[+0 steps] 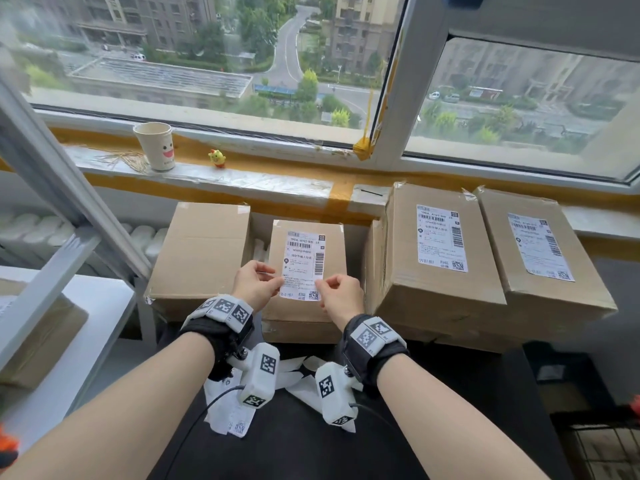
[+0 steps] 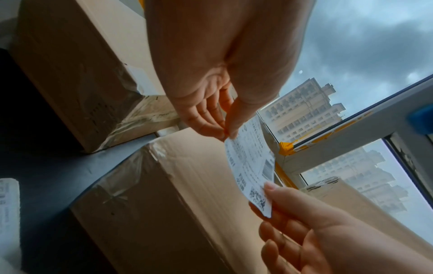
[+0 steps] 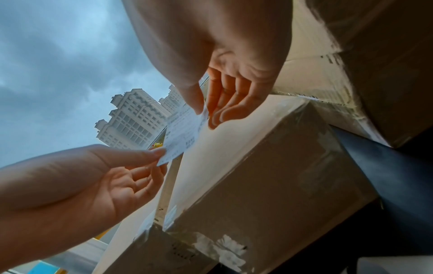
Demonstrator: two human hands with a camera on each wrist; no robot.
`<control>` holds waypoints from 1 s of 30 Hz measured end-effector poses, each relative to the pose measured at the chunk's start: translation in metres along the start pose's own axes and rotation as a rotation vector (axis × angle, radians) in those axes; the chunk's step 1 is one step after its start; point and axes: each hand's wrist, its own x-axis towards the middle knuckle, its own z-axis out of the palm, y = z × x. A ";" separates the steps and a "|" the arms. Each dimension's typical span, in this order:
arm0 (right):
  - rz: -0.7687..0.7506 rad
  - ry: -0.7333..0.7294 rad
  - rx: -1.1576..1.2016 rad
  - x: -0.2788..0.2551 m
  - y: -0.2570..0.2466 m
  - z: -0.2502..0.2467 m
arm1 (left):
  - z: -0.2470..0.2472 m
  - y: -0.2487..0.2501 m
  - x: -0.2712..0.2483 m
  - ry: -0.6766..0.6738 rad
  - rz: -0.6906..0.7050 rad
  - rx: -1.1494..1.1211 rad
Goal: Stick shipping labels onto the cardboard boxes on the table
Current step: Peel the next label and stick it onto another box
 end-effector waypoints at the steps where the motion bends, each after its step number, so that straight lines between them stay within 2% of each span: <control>1: 0.000 0.004 -0.024 0.002 -0.001 -0.001 | 0.002 0.001 0.002 0.006 -0.012 0.018; 10: 0.000 0.050 -0.168 0.017 0.003 -0.004 | 0.015 0.002 0.010 0.093 -0.009 0.243; 20: -0.006 0.036 -0.346 0.024 0.004 0.000 | 0.022 0.002 0.010 0.144 -0.023 0.356; 30: -0.023 0.030 -0.430 0.024 0.001 0.002 | 0.025 0.004 0.012 0.147 -0.036 0.495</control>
